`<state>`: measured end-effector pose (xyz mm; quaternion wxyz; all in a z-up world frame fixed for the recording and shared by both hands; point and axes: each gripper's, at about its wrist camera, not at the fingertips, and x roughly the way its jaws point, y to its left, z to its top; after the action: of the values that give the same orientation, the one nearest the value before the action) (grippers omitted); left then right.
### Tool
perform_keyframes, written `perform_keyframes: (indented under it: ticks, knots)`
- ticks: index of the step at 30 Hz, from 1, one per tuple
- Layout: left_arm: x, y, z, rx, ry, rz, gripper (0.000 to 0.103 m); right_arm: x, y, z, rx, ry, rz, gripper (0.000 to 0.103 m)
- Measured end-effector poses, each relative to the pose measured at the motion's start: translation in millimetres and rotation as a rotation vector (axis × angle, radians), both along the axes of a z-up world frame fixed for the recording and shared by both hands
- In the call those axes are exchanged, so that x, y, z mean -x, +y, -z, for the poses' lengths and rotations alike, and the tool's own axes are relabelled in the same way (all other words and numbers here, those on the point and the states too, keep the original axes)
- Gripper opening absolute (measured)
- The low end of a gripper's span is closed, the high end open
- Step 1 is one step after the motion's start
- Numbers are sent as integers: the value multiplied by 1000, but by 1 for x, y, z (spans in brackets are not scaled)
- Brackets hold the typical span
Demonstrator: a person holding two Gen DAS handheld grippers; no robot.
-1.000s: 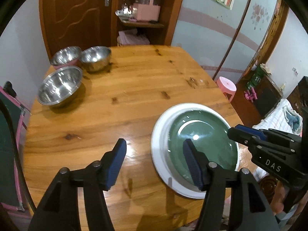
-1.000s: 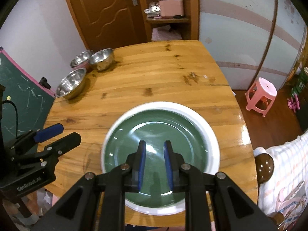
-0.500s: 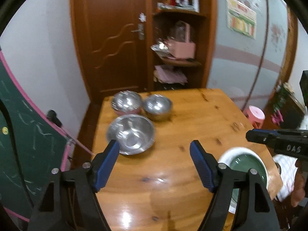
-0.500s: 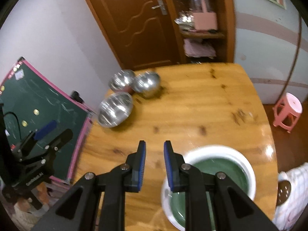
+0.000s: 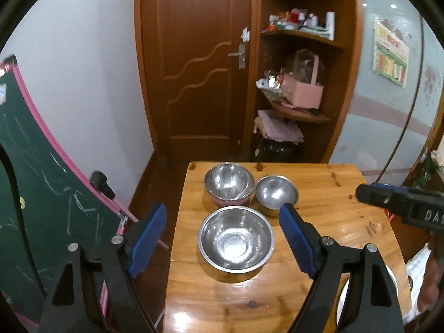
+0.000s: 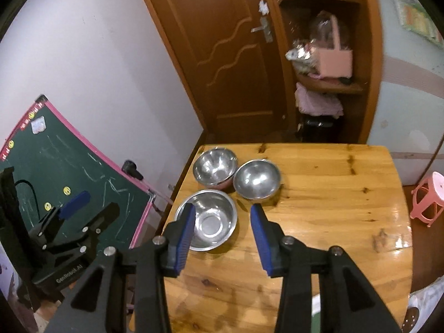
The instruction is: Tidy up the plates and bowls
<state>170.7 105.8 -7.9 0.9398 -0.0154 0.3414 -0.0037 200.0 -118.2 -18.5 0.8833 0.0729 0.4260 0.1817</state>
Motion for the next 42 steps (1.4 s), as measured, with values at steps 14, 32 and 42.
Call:
perform_keyframes:
  ticks: [14,32,42]
  knots:
    - [-95,56,147,94,310,-115,82,-84,38,128,59,313,9,41]
    - [-128,60,211,220,449,-107,50,-112,46,185,20,468,22,41]
    - [-129,49,219,232,485,-81,11,-112,56,190,37,473,-1,9]
